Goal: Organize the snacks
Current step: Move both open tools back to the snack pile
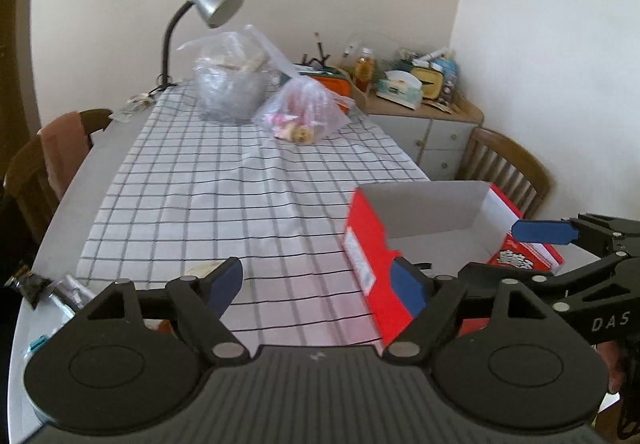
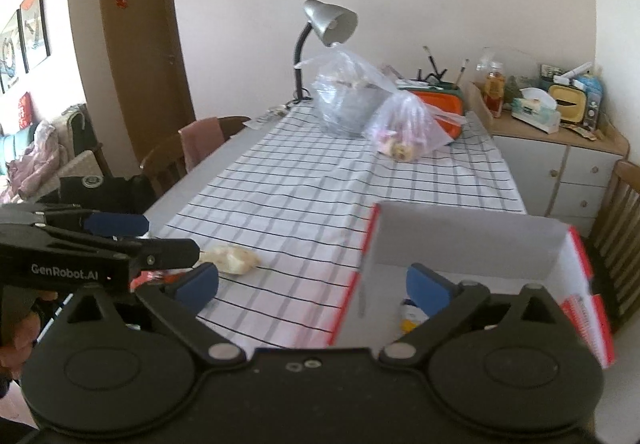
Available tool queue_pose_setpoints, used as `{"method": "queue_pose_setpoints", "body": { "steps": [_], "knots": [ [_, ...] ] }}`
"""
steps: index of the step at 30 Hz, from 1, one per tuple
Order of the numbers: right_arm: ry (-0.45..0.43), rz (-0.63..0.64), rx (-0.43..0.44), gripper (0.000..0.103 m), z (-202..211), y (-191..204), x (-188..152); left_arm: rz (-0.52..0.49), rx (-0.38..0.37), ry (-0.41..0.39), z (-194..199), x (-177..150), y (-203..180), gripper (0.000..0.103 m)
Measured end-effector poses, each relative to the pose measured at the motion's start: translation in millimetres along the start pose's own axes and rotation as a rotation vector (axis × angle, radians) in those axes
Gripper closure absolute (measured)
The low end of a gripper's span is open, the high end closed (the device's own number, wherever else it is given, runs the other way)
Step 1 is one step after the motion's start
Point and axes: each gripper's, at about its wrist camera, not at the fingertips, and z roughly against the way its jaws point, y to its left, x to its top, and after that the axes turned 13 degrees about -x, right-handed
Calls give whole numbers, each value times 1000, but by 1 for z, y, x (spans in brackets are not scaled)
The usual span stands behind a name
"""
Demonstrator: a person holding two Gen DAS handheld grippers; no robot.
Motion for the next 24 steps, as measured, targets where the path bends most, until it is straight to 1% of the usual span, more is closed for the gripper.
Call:
{"method": "queue_pose_setpoints", "body": {
  "steps": [2, 8, 18, 21, 24],
  "knots": [
    [11, -5, 14, 0, -3, 14, -1, 15, 3, -1, 7, -5, 14, 17],
    [61, 5, 37, 0, -17, 58, -7, 58, 39, 22, 29, -17, 65, 17],
    [113, 21, 34, 0, -40, 119, -14, 69, 69, 52, 54, -27, 131, 17],
    [127, 59, 36, 0, -51, 137, -14, 61, 77, 65, 58, -29, 150, 17],
    [152, 128, 40, 1, -66, 157, -16, 65, 90, 85, 58, -32, 171, 17]
  ]
}}
